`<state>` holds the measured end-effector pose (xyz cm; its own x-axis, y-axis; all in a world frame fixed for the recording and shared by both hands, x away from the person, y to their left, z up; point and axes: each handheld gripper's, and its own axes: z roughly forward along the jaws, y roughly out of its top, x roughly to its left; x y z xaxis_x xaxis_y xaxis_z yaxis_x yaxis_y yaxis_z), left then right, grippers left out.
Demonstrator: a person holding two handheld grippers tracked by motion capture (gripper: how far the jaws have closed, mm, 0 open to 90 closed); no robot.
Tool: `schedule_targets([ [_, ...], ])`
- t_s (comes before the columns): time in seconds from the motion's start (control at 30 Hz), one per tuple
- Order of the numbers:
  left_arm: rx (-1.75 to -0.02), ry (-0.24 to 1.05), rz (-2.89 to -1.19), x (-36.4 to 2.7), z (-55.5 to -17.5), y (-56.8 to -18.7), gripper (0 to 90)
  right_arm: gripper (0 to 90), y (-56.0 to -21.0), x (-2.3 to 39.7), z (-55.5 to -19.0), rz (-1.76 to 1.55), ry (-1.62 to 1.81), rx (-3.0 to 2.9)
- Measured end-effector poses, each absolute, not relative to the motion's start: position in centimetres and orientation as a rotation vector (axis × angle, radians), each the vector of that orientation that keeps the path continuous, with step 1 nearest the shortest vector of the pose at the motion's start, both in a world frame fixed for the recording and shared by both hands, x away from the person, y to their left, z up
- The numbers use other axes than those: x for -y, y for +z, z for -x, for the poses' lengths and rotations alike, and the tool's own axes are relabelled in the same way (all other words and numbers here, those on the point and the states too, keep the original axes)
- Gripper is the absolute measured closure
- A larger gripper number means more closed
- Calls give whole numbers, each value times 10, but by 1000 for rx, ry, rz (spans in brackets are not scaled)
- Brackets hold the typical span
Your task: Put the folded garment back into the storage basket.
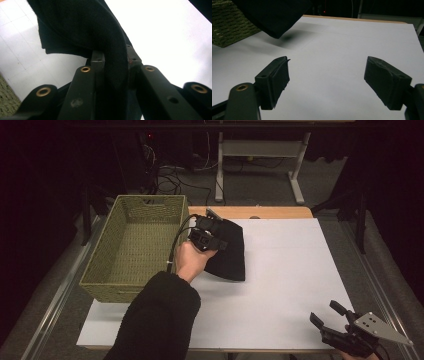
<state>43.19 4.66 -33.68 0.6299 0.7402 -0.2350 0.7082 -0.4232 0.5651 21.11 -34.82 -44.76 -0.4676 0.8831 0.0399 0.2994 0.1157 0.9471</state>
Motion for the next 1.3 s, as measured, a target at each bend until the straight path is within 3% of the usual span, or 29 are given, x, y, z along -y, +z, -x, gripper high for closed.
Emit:
schedule_targets([
  [1.3,-1115,53,-2135,-102,-411,-313,718,207,-447,352,-214,-1142,1336,-1833],
])
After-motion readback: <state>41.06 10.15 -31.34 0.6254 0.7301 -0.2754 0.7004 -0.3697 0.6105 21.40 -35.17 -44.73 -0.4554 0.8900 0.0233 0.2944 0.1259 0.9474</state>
